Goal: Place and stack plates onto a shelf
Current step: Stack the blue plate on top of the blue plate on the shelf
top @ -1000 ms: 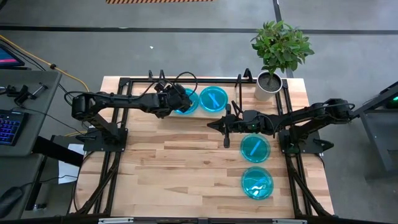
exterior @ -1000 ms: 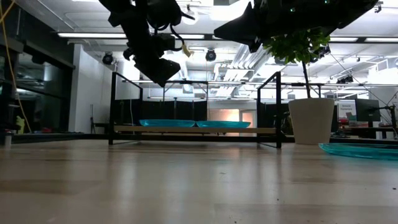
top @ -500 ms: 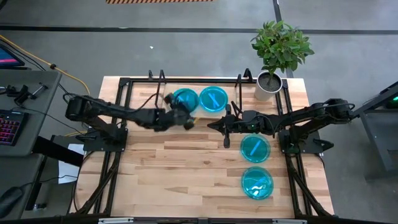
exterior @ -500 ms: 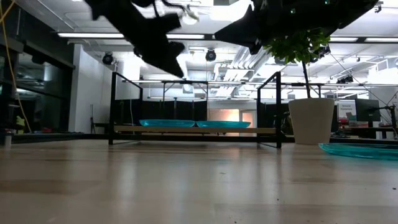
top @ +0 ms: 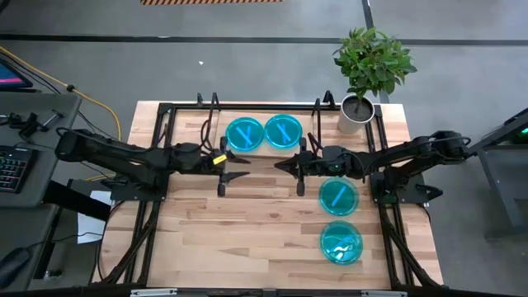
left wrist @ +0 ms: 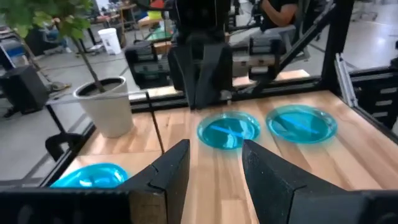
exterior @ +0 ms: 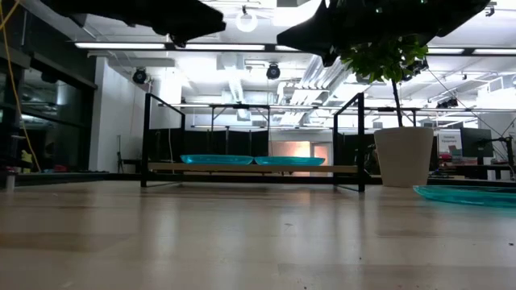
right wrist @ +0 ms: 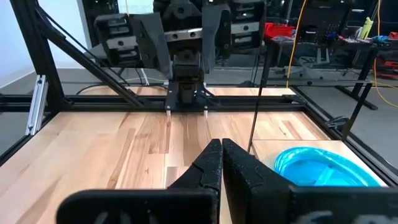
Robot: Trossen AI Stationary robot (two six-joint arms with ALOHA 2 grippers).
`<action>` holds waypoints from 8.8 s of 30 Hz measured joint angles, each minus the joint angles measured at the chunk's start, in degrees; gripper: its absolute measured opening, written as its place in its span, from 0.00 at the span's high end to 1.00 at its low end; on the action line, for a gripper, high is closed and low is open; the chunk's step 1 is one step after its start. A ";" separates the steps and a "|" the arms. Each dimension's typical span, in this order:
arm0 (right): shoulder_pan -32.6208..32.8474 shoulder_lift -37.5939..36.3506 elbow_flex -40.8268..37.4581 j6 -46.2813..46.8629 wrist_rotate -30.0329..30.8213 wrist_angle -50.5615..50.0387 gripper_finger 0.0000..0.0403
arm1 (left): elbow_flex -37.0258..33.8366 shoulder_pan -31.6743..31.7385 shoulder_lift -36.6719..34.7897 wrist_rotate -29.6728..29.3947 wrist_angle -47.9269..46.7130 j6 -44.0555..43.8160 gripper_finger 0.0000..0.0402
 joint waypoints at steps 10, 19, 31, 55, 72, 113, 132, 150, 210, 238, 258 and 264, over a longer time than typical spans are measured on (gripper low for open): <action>0.00 0.00 0.00 0.62 0.02 0.25 1.00 | -0.84 -0.15 -0.31 -3.53 0.61 -0.43 0.66; 0.00 0.00 0.00 0.22 0.30 2.58 1.00 | -0.83 -0.15 -0.31 -3.53 0.62 -0.55 0.66; 4.27 -1.75 9.04 17.58 -12.99 -35.81 1.00 | -0.83 -0.15 -0.28 -3.53 0.33 -0.55 0.66; 15.88 -1.87 -2.49 77.71 -10.17 -95.24 1.00 | -0.79 -0.13 -0.27 -3.53 0.37 -0.52 0.66; 9.36 -1.86 -2.98 80.35 6.65 -94.89 1.00 | -0.79 -0.13 -0.27 -3.54 0.45 -0.48 0.66; -0.65 -0.66 -5.09 75.47 -4.04 -91.79 1.00 | -0.79 -0.13 -0.27 -3.53 0.34 -0.61 0.66; 3.82 -0.74 -4.37 68.88 -8.95 -65.66 1.00 | -0.79 -0.13 -0.27 -3.53 0.35 -0.61 0.66; 3.95 -0.72 -4.46 51.10 -1.04 -46.94 1.00 | -0.76 -0.14 -0.27 -3.55 0.32 -0.62 0.66; 15.57 -2.14 -24.72 69.20 13.28 -14.05 0.53 | -0.76 -0.14 -0.27 -3.53 -0.05 -2.08 0.66; 15.56 6.67 -24.52 68.35 12.75 -4.58 0.97 | -0.76 -0.15 -0.27 -3.53 -0.11 -2.05 0.66; 13.81 0.50 -24.52 65.03 10.10 0.03 1.00 | -0.76 -0.14 -0.27 -3.53 -0.07 -1.92 0.66; 13.80 0.55 -17.22 59.06 10.00 -3.06 1.00 | -0.76 -0.15 -0.27 -3.53 -0.05 -1.92 0.66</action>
